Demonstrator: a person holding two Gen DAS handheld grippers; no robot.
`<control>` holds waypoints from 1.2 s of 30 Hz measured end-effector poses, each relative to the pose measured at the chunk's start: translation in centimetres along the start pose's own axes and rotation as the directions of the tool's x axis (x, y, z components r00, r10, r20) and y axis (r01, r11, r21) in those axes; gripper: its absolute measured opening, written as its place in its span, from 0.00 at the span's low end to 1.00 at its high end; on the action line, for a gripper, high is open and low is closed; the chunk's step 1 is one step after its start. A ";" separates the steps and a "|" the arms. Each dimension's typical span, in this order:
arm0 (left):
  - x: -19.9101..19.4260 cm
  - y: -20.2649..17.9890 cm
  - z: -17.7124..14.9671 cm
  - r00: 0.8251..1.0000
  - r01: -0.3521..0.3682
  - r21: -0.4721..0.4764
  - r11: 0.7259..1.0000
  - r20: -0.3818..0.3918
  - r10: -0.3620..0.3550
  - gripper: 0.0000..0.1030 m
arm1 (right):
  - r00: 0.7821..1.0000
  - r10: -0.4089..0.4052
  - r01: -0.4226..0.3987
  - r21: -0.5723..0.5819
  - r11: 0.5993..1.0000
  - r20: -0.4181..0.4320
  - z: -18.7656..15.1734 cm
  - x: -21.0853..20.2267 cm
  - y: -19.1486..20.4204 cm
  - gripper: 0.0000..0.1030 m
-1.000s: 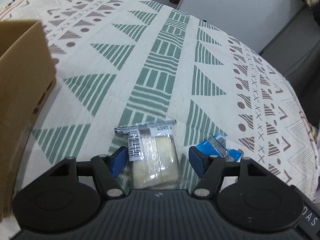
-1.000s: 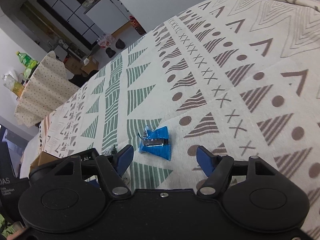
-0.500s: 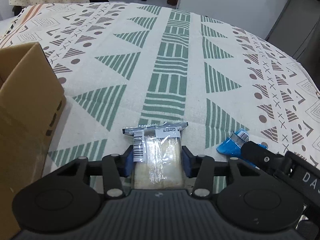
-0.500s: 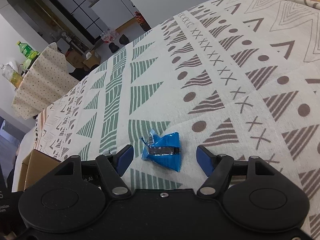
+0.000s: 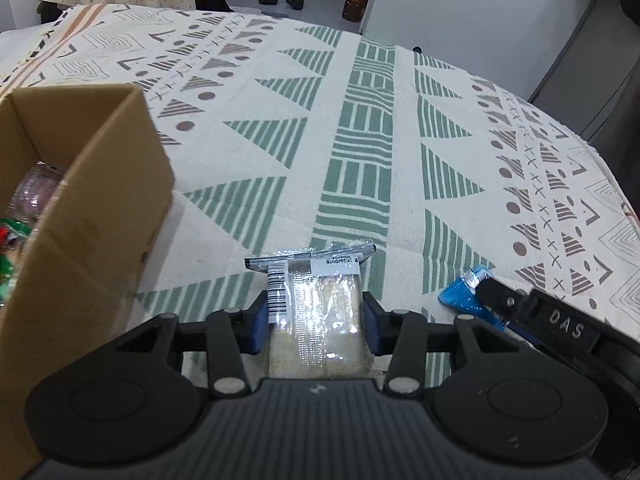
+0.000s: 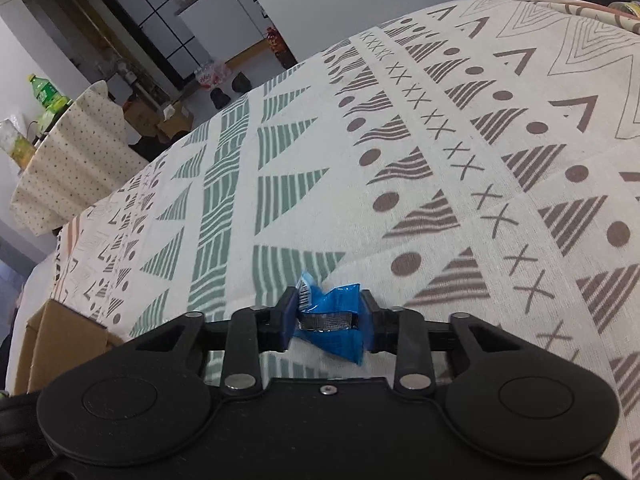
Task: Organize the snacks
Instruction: 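Grasp the clear bread packet with the left gripper while the right gripper grasps the blue candy, then carry the clear bread packet and blue candy over the box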
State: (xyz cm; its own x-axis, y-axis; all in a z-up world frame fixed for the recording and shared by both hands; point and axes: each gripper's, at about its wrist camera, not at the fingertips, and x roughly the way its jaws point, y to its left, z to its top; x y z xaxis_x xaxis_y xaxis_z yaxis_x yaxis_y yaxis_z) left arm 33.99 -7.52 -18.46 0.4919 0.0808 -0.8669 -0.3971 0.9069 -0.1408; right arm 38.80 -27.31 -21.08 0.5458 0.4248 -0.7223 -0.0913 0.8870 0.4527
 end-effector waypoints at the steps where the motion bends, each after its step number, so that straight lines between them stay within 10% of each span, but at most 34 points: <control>1: -0.3 0.1 0.0 1.000 0.000 0.002 1.000 0.006 0.000 0.43 | 1.000 0.003 -0.003 -0.004 1.000 0.000 0.0 -0.4 0.1 0.29; 36: -15.5 6.1 -0.5 0.973 -0.020 -0.054 0.998 0.227 0.032 0.43 | 0.961 0.233 -0.213 -0.139 0.967 0.148 -2.9 -11.4 8.9 0.28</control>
State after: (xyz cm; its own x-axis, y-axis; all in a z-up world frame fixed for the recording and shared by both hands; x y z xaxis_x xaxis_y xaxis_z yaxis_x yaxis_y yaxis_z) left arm 23.52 -3.44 -6.10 0.6419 0.2016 -0.7399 -0.4485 0.8813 -0.1490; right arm 29.33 -23.72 -10.34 0.6262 0.5882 -0.5117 -0.3204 0.7925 0.5189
